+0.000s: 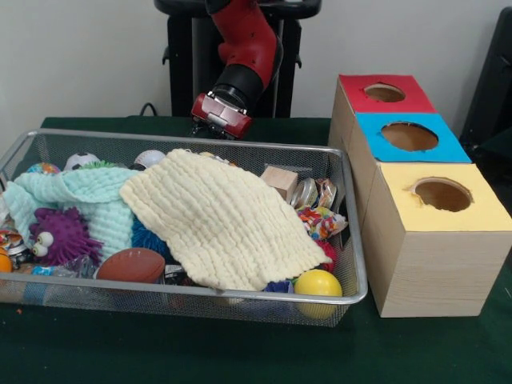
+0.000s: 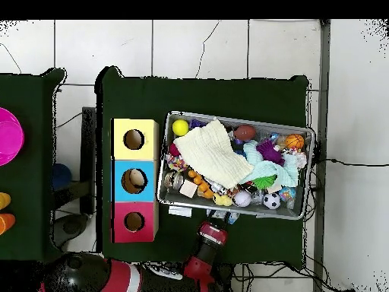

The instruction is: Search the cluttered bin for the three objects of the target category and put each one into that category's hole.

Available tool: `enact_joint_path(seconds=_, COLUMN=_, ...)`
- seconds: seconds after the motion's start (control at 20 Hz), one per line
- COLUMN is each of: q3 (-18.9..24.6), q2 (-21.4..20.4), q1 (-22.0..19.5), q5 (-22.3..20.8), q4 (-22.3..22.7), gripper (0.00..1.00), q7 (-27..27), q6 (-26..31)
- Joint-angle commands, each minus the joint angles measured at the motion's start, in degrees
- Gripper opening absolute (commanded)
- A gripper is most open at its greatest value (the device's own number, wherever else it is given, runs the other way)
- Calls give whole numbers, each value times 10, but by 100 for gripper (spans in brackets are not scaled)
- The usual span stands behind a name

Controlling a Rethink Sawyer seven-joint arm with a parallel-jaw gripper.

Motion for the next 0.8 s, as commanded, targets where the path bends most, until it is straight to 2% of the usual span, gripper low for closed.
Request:
enact_joint_path(seconds=0.05, q3=70, q2=72, q1=-37, q5=-65, q4=-48, gripper=100, q7=137, q6=-14)
enact_joint_path(seconds=0.25, q3=74, q2=73, q1=-49, q5=-66, q4=-52, gripper=100, q7=126, q6=-20)
enact_joint_path(seconds=0.5, q3=70, q2=57, q1=-81, q5=-132, q4=-60, gripper=100, q7=112, q6=21)
enact_joint_path(seconds=0.8, q3=71, q2=37, q1=-101, q5=-162, q4=-56, gripper=100, q7=86, q6=45)
